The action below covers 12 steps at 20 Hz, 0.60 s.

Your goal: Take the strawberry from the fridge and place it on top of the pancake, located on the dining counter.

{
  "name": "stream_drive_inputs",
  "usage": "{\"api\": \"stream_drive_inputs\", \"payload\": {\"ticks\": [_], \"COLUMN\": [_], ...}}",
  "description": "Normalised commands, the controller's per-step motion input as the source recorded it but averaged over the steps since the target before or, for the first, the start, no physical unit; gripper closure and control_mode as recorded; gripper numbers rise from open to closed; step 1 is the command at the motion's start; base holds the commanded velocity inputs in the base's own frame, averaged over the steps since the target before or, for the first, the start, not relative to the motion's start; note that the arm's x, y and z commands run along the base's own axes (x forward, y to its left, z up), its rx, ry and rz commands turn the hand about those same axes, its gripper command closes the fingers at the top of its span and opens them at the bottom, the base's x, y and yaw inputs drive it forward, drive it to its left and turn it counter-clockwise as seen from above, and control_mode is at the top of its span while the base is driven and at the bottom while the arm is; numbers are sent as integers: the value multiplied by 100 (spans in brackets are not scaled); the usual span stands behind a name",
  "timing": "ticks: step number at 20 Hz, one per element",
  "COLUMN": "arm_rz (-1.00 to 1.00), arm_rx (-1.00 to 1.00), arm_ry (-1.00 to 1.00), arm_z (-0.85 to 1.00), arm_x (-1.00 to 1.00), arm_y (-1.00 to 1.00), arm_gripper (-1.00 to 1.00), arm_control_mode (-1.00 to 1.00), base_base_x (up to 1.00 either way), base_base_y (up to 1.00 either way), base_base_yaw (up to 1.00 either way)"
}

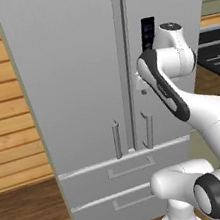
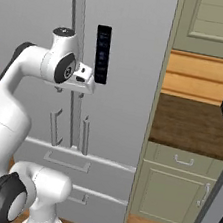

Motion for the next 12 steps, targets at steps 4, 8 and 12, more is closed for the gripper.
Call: {"api": "stream_drive_inputs", "payload": {"ticks": [4,8,12], "arm_rz": [-2,0,1], "arm_rx": [0,0,0], "arm_ry": [0,0,-2], "arm_z": [-24,-96,-86], "arm_x": [-3,57,76], "arm_y": [0,-2,-7], "arm_gripper": [-100,-100,-100], "arm_control_mode": [-100,-100,-100], "base_base_x": [-18,0,0], "base_base_y": [0,0,0], "base_base_yaw": [-2,0,0]}}
